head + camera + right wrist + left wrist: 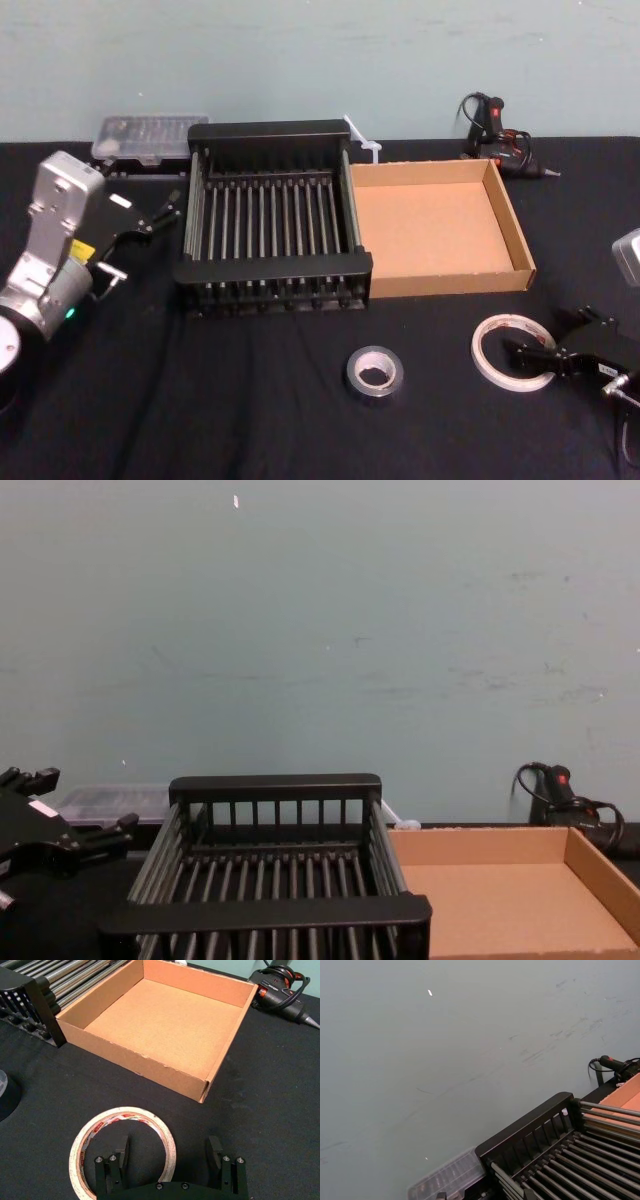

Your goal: Pick up the white tape and place it into the black box , Pick up the silver tape and place it into the brown box.

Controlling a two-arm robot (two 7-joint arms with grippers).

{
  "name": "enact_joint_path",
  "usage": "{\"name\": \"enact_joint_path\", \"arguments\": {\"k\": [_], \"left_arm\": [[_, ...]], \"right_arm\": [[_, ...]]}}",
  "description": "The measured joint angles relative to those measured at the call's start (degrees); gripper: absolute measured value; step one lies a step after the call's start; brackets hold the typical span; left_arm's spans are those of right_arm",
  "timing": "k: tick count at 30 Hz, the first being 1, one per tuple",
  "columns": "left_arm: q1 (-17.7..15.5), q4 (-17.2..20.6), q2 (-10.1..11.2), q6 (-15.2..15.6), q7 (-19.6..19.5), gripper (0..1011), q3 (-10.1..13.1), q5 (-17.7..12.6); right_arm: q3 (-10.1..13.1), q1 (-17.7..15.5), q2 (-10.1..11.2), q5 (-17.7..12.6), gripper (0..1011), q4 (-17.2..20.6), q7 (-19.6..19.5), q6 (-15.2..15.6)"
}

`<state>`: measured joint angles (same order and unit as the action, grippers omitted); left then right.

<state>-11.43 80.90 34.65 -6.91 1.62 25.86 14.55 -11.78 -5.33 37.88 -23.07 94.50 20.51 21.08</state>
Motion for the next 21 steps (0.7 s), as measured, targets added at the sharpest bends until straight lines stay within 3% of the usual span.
{"name": "enact_joint_path", "arguments": {"k": [14, 21], "left_arm": [[0.00, 0.00, 0.00, 0.00, 0.00, 1001, 0.00, 0.00], [0.00, 0.00, 0.00, 0.00, 0.00, 1001, 0.00, 0.00]], "right_arm": [[-0.05, -0.07, 0.06, -0.02, 1000, 0.05, -0.07, -0.08], [-0.06, -0.08, 0.07, -0.03, 859, 0.08, -0.09, -0.10]]}}
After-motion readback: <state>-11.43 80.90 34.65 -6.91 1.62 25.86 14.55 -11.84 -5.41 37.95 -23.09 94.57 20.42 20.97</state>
